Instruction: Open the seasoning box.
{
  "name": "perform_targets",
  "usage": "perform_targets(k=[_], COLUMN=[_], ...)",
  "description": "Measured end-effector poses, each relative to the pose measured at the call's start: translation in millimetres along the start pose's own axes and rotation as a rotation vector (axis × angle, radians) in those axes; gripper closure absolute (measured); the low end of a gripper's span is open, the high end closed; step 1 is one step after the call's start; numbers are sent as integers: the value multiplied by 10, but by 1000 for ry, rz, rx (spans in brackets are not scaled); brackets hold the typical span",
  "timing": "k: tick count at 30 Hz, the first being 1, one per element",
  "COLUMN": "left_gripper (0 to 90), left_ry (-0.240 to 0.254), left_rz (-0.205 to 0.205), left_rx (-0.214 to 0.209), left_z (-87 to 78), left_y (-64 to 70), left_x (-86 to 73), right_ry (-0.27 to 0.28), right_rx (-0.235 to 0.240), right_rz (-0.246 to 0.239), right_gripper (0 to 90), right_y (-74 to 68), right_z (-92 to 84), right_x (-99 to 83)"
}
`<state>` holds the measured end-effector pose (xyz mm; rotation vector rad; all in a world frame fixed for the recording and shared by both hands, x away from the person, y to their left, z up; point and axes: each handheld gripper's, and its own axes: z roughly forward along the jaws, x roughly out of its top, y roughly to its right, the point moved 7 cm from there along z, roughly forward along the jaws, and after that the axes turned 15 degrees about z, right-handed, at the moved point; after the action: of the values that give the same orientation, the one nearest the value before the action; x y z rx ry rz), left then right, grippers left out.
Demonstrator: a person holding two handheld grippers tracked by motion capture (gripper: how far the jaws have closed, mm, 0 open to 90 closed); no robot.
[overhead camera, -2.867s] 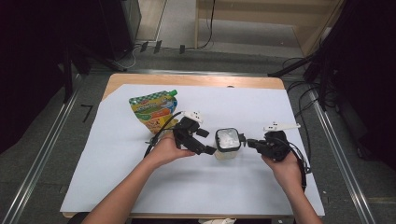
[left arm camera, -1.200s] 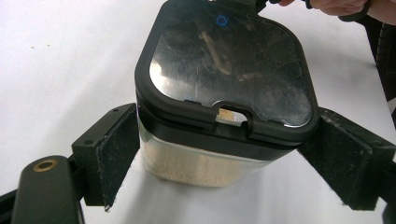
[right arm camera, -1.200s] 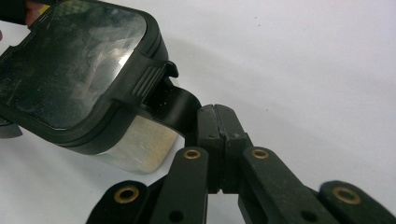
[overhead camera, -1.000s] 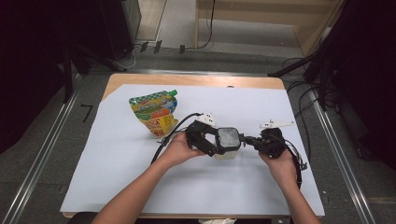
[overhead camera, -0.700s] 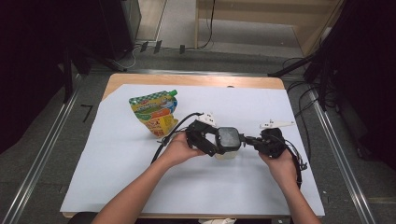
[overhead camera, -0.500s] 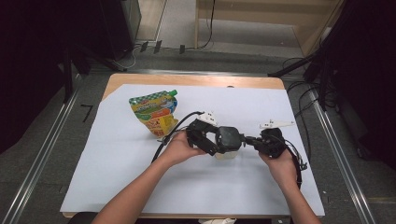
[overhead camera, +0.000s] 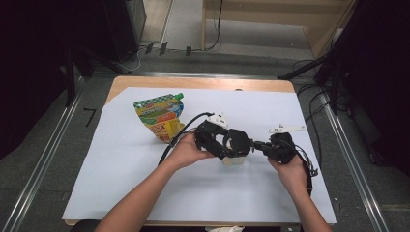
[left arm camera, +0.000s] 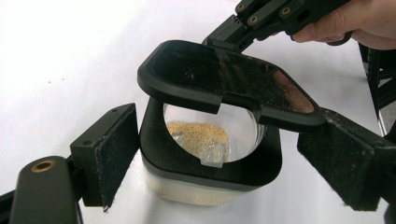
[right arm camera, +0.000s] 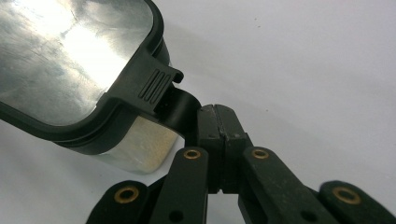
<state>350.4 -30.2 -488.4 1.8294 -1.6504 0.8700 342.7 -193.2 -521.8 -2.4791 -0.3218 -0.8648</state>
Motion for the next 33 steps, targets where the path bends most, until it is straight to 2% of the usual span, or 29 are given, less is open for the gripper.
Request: perform_targets(k=[4,5,6,7,11,14,17,23,27,33], left_gripper=[141,170,289,322,361,415,465,487,494,502], left_ry=[0,18,49,63,48,39,24,3,9,3], left_rz=[19,19,7,1,16,1,-5,-24,-40,-31], left_rx=[12,-13,-38,-33,-42,-76,-89,-109,-125,-137], left_z=[-10,-29,-46,-50,-45,-47,-53,-45,-34,-6], left_y=[1,18,36,43,63,76,89,87,86,92], left_x=[32,50,83,113,159,218,270,338,379,454], right_ry=[2,4,6,5,4,5,7,9,11,10], right_rx=[3,3,4,9,9,14,20,48,45,51], right_rz=[0,3,1,4,2,8,10,32,30,33], right_gripper=[900,900,900,900,900,900,900,900,900,900], right_y=[-4,-7,-4,-9,-10,-3,-2,11,9,9], right_z=[-4,-5,-8,-10,-9,-7,-6,-5,-6,-12], right_x=[-1,0,2,2,-5,-6,-7,-15,-18,-28])
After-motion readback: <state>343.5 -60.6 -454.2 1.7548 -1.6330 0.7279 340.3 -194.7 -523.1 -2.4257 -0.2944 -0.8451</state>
